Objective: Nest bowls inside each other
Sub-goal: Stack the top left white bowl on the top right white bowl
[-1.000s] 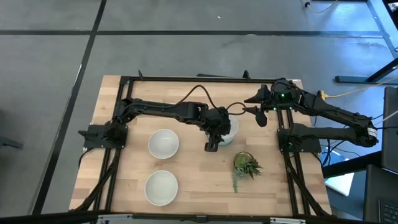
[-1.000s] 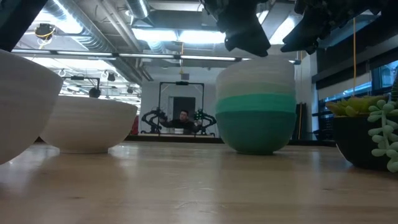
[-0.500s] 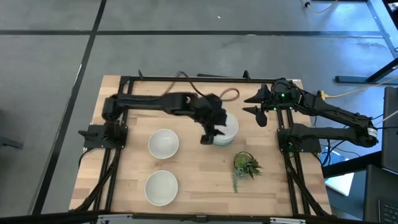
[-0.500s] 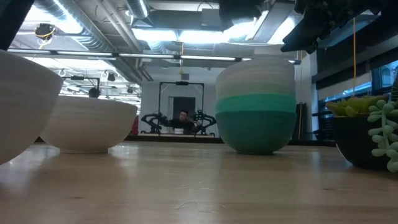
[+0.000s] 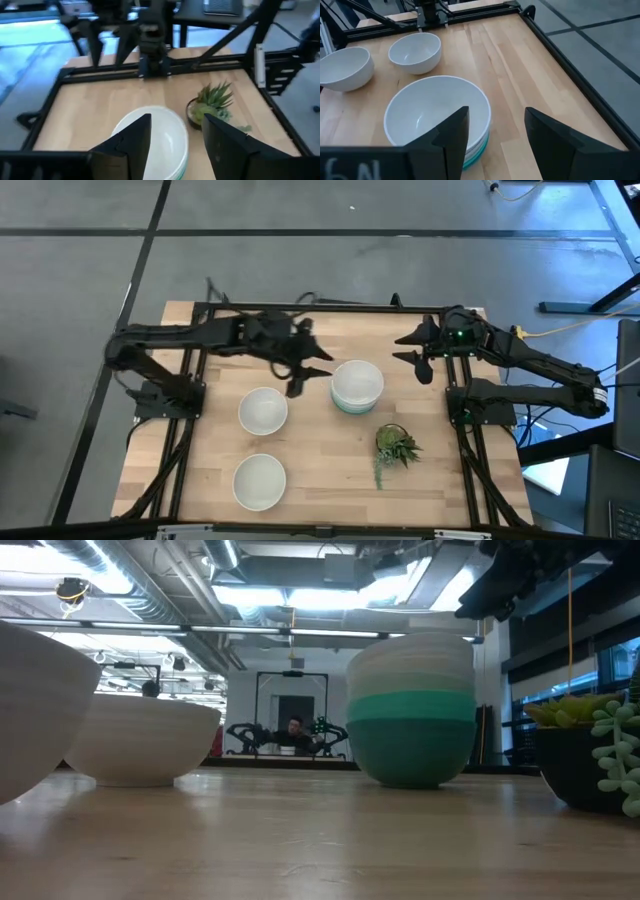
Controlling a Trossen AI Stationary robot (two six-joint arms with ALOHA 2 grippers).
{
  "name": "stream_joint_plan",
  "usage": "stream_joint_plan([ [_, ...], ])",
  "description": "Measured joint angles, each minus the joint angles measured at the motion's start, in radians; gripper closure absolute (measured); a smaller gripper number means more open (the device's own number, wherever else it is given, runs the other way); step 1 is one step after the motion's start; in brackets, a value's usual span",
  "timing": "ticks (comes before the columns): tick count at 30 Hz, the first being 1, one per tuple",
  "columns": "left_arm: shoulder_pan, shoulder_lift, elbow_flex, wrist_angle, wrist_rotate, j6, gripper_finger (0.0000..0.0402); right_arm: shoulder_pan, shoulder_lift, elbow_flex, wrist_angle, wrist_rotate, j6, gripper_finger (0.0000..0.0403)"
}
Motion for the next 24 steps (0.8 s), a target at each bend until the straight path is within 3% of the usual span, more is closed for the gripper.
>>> stream_joint_plan([
  [10, -0.001, -0.332, -0.415, 0.209, -0.049, -0.083, 0.0231, 0.000, -0.005, 0.000, 0.000, -0.001, 0.002, 0.0210],
  [24, -0.001, -0.638, -0.712, 0.276, -0.110, -0.147, 0.0232, 0.000, -0.095, 0.000, 0.029, -0.003, 0.002, 0.0210],
])
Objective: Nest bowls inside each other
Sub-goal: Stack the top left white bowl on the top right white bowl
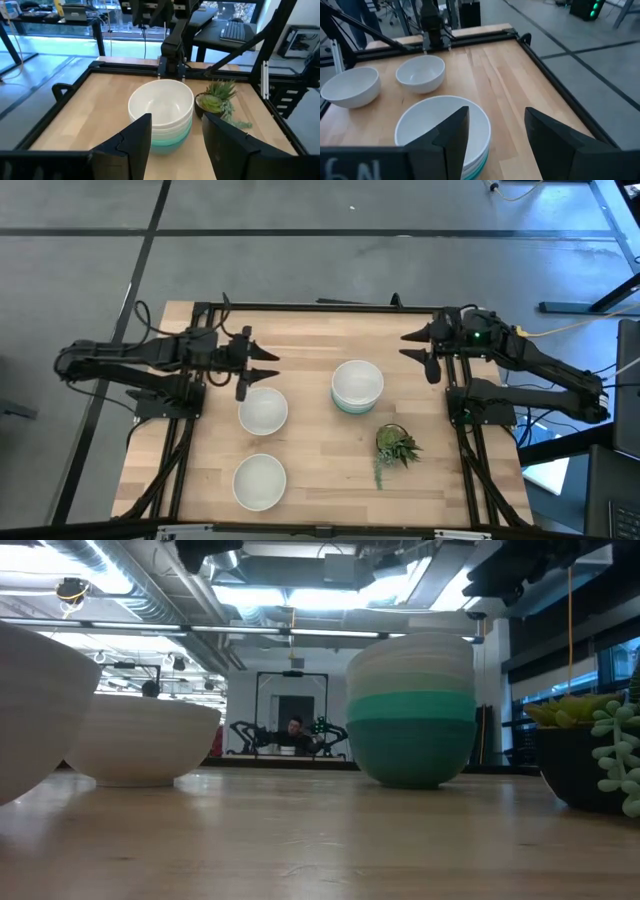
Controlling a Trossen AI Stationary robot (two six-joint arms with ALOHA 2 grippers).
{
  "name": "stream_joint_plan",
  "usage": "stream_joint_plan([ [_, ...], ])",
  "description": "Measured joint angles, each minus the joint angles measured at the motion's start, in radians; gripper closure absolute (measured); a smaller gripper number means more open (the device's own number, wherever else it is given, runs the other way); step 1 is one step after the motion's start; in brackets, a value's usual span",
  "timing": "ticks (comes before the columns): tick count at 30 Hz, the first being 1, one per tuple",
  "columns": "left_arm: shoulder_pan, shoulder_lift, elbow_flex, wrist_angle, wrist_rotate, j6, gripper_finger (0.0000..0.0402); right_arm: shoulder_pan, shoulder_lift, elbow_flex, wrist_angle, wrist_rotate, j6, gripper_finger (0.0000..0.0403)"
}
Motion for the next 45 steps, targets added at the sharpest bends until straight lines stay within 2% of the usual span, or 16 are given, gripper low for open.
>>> stream_joint_plan([
  [11, 0.000, -0.095, -0.137, 0.000, 0.002, -0.049, 0.0232, 0.000, -0.104, -0.012, -0.013, -0.018, -0.002, 0.0210],
  [15, 0.000, -0.096, -0.158, -0.003, 0.020, -0.062, 0.0230, 0.000, -0.149, -0.088, 0.023, -0.017, 0.011, 0.0210],
  [22, -0.011, -0.095, -0.160, -0.106, 0.136, -0.123, 0.0232, 0.000, -0.211, -0.223, 0.144, -0.016, 0.100, 0.0210],
  [26, -0.045, -0.064, -0.160, -0.191, 0.137, -0.144, 0.0232, 0.000, -0.212, -0.244, 0.183, -0.016, 0.129, 0.0210],
  [34, -0.161, 0.036, -0.160, -0.223, 0.088, -0.054, 0.0230, 0.000, -0.211, -0.243, 0.247, -0.016, 0.149, 0.0210],
  [45, -0.271, 0.165, -0.160, -0.314, 0.114, -0.221, 0.0230, 0.000, -0.211, -0.243, 0.276, -0.015, 0.199, 0.0210],
])
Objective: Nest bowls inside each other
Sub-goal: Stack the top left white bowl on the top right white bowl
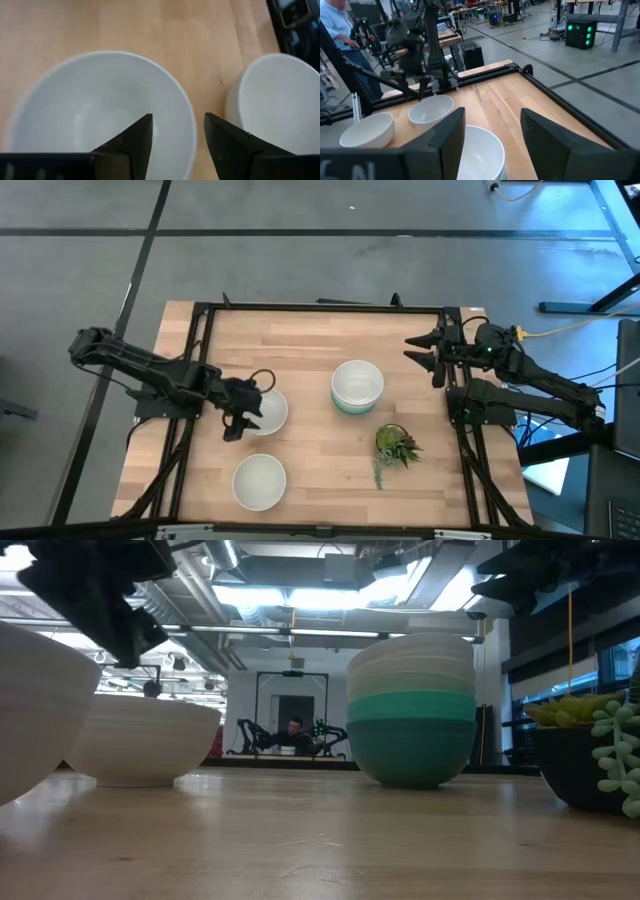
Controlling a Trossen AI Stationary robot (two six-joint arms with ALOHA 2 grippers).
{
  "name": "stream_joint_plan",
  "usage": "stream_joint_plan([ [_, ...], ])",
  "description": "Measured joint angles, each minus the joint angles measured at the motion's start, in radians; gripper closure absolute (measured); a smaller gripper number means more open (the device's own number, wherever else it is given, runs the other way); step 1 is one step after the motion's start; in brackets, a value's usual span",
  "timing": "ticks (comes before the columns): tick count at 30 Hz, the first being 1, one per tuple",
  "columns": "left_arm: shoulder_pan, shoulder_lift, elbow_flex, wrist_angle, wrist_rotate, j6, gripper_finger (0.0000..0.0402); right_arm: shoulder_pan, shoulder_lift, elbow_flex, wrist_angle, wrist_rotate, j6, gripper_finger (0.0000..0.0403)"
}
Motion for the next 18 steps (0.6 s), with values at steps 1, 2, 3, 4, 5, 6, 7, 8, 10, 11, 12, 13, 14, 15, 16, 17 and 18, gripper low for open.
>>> stream_joint_plan([
  [1, -0.012, 0.009, 0.000, 0.003, 0.003, -0.006, 0.0230, 0.000, 0.000, 0.000, 0.001, 0.000, 0.008, 0.0210],
  [2, -0.024, 0.015, 0.000, 0.006, 0.004, -0.013, 0.0230, 0.000, 0.000, 0.000, 0.001, 0.000, 0.010, 0.0210],
  [3, -0.036, 0.020, 0.000, 0.010, 0.004, -0.019, 0.0230, 0.000, 0.000, 0.000, 0.001, 0.000, 0.012, 0.0210],
  [4, -0.048, 0.027, 0.004, 0.008, 0.004, -0.021, 0.0230, 0.000, 0.000, 0.000, 0.001, 0.000, 0.012, 0.0210],
  [5, -0.062, 0.034, 0.011, 0.005, 0.006, -0.021, 0.0230, 0.000, 0.000, 0.000, 0.001, 0.000, 0.012, 0.0210],
  [6, -0.076, 0.040, 0.018, 0.005, 0.008, -0.021, 0.0230, 0.000, 0.000, 0.000, 0.001, 0.000, 0.013, 0.0210],
  [7, -0.089, 0.045, 0.027, 0.003, 0.007, -0.021, 0.0230, 0.000, 0.000, 0.000, 0.001, 0.000, 0.015, 0.0210],
  [8, -0.099, 0.049, 0.036, 0.002, 0.002, -0.022, 0.0230, 0.000, 0.000, 0.000, 0.001, 0.000, 0.024, 0.0210],
  [10, -0.118, 0.064, 0.050, -0.001, -0.014, -0.022, 0.0230, 0.000, 0.000, 0.000, 0.002, 0.000, 0.038, 0.0210],
  [11, -0.128, 0.073, 0.055, -0.011, -0.028, -0.022, 0.0230, 0.000, 0.000, 0.000, 0.002, 0.000, 0.039, 0.0210],
  [12, -0.135, 0.082, 0.061, -0.027, -0.044, -0.023, 0.0230, 0.000, 0.000, 0.000, 0.002, 0.000, 0.039, 0.0210],
  [13, -0.143, 0.094, 0.067, -0.041, -0.059, -0.023, 0.0230, 0.000, 0.000, 0.000, 0.002, 0.000, 0.039, 0.0210],
  [14, -0.150, 0.106, 0.071, -0.053, -0.074, -0.023, 0.0230, 0.000, 0.000, 0.000, 0.003, 0.000, 0.045, 0.0210],
  [15, -0.156, 0.118, 0.074, -0.072, -0.086, -0.025, 0.0230, 0.000, 0.000, 0.000, 0.004, 0.000, 0.057, 0.0210],
  [16, -0.160, 0.130, 0.076, -0.090, -0.096, -0.028, 0.0230, 0.000, 0.000, 0.000, 0.006, 0.000, 0.064, 0.0210],
  [17, -0.163, 0.143, 0.077, -0.098, -0.099, -0.037, 0.0230, 0.000, 0.000, 0.000, 0.009, 0.000, 0.069, 0.0210],
  [18, -0.164, 0.155, 0.078, -0.098, -0.099, -0.047, 0.0230, 0.000, 0.000, 0.000, 0.011, 0.000, 0.077, 0.0210],
])
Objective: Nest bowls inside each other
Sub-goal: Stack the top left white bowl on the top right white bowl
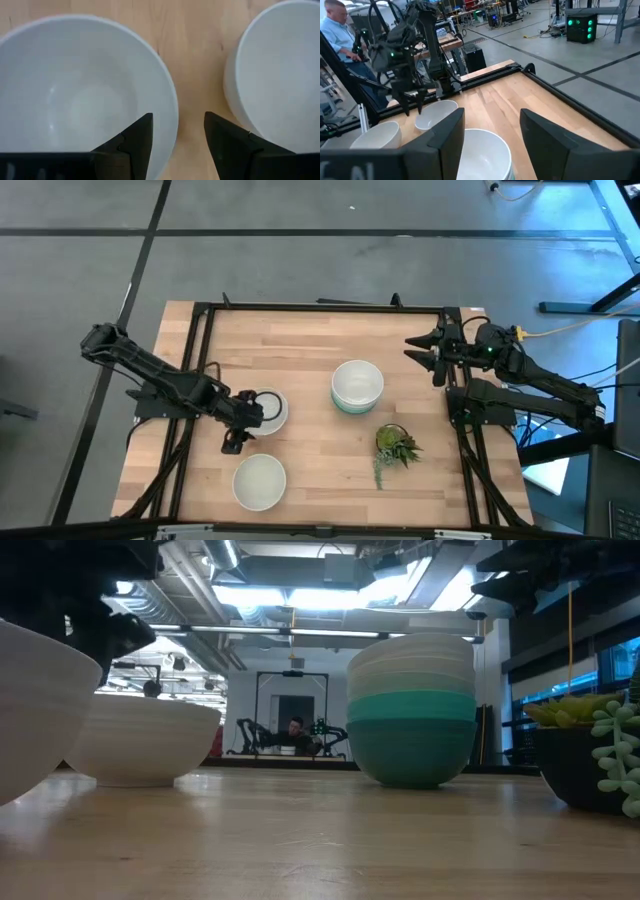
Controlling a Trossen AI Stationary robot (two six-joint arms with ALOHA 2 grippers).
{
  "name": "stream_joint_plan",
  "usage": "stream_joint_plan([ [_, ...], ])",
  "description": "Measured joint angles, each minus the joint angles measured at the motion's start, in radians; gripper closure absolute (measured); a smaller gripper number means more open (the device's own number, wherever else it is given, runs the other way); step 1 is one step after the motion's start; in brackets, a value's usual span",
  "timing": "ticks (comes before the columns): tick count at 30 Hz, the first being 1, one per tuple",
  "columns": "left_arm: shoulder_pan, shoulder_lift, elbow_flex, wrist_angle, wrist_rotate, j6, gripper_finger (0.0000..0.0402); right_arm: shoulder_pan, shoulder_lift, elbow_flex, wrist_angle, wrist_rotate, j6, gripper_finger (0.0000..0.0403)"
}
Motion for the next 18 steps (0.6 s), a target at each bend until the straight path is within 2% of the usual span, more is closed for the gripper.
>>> stream_joint_plan([
  [5, -0.012, 0.046, 0.001, -0.007, 0.001, -0.015, 0.0230, 0.000, 0.000, 0.000, -0.001, 0.000, 0.012, 0.0210],
  [18, -0.010, 0.063, 0.001, -0.057, -0.006, -0.197, 0.0230, 0.000, 0.000, 0.000, 0.015, 0.000, 0.014, 0.0210],
])
